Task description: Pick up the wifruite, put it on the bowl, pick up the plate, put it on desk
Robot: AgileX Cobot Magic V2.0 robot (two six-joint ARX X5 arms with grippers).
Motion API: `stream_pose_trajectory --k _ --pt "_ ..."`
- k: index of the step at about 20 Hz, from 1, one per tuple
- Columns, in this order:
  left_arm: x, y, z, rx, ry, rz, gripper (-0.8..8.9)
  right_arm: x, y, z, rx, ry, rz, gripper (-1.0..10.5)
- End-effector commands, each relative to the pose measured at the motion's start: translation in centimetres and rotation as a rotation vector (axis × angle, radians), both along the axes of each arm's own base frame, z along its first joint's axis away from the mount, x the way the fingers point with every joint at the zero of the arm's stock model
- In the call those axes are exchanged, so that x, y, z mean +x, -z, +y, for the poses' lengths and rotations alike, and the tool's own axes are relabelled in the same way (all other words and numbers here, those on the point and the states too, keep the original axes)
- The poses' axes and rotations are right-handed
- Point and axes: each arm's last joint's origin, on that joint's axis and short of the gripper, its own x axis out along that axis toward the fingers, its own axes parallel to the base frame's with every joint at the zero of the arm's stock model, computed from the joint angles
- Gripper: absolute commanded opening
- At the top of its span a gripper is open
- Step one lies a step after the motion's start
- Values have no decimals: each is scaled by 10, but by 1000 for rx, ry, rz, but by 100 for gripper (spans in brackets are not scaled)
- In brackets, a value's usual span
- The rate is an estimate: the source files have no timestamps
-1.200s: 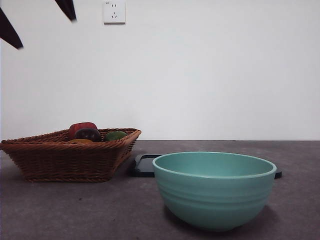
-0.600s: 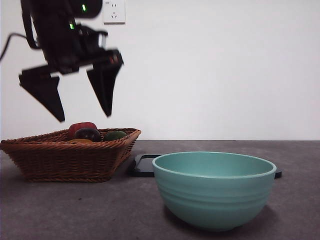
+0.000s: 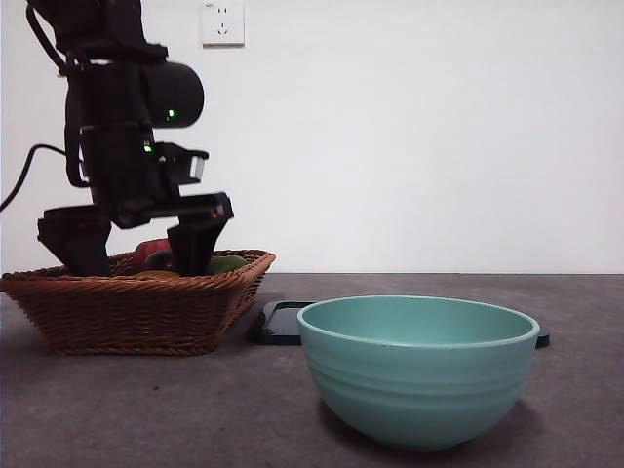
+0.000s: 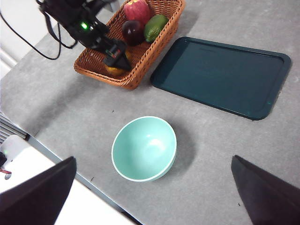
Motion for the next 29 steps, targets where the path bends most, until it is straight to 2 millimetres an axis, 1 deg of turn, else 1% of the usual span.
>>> stream_pose_trajectory --k 1,2,3,5,8,10,11,13,15,18,21,25,29 --pt "7 4 -4 5 8 -10 652 -1 -5 0 4 -8 -26 602" --pt "7 4 -4 5 8 -10 644 -1 -5 0 4 -8 -26 602" --pt "7 4 -4 5 8 -10 596 -1 -5 0 4 -7 -26 602" --pt "7 4 -3 6 7 -7 456 -1 -5 0 4 -7 -26 602" --pt "7 4 -3 7 7 -6 335 -1 -5 0 4 -8 -26 602" --pt "8 5 -2 7 2 -4 226 -1 -5 0 4 -8 -26 602" --pt "7 5 -1 9 2 -1 206 -1 -5 0 4 -8 -26 602" --pt "6 3 1 16 -2 18 208 -1 -5 0 4 -8 -26 602" --pt "6 -4 1 26 -4 45 208 -1 -5 0 4 -8 -26 602" --pt "5 -27 1 16 -7 78 208 -1 -5 0 3 -8 -26 602" --pt "0 -54 1 -25 0 47 208 -1 -5 0 3 -8 -26 602" --pt "-23 -97 5 -76 5 -59 208 -1 -5 0 3 -8 -26 602" --pt "-60 -139 8 -127 20 -144 208 -1 -5 0 4 -8 -25 602"
